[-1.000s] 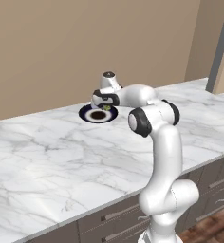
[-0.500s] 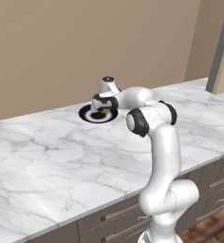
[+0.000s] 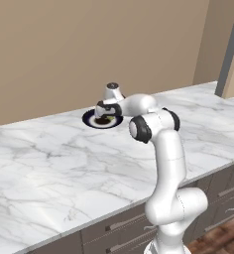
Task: Retrieve the butter from the fridge and place it on a plate on the dining table. Then retrieve the butter knife by the fridge and place it near the plate.
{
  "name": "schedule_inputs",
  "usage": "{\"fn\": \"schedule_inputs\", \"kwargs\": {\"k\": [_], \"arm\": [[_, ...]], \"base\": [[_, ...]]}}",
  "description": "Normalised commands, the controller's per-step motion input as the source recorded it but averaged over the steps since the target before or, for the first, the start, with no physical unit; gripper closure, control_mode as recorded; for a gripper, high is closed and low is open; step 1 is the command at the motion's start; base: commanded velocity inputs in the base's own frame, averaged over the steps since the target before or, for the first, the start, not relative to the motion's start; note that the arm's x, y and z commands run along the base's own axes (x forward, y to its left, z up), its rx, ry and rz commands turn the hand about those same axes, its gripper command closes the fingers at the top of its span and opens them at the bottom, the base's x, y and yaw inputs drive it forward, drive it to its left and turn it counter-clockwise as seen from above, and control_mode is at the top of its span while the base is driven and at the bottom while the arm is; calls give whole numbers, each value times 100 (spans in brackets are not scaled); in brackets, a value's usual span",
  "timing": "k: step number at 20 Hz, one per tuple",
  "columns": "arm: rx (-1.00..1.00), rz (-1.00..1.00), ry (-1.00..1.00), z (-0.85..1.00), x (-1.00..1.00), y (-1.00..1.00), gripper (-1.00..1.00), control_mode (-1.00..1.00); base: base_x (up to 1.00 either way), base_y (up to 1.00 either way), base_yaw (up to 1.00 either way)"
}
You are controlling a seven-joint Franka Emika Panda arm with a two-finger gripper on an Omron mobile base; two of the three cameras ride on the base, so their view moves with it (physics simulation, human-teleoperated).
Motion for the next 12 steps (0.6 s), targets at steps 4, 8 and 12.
{"fn": "schedule_inputs", "kwargs": {"k": [4,8,12], "arm": [[0,-1,-1,-8,33,0,100,-100],[0,-4,-1,-14,17,2,100,-100],[0,0,2,-18,0,0,100,-100]], "base": [[0,0,0],[0,0,0],[0,0,0]]}}
